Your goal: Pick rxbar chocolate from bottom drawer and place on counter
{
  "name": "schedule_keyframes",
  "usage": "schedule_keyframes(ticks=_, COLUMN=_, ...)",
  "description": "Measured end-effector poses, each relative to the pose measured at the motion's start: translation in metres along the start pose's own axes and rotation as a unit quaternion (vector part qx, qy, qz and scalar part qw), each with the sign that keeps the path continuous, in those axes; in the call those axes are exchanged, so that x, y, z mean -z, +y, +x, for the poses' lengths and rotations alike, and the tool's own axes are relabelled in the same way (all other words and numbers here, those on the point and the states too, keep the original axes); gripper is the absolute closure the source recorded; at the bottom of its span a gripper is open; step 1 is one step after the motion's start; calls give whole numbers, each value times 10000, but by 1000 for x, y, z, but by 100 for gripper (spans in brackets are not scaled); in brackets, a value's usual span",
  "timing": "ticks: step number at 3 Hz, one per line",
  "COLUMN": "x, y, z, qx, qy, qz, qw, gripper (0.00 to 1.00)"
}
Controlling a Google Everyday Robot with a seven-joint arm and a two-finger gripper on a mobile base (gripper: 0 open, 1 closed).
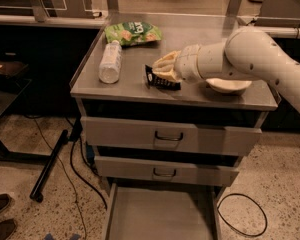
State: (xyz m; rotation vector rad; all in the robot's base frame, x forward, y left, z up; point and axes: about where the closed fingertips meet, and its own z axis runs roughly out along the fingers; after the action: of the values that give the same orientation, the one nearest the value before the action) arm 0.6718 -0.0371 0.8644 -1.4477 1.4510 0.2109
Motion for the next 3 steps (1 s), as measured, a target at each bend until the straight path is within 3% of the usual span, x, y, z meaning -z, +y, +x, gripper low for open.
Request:
schedule_keyframes(ticks=2, x=0, y=0, z=0, qx=0, qy=0, qz=0, qw=10000, gripper=5)
schedule_keyframes(ticks=3, x=0, y=0, z=0, qx=0, qy=-1, qz=-1, qw=10000, gripper=0)
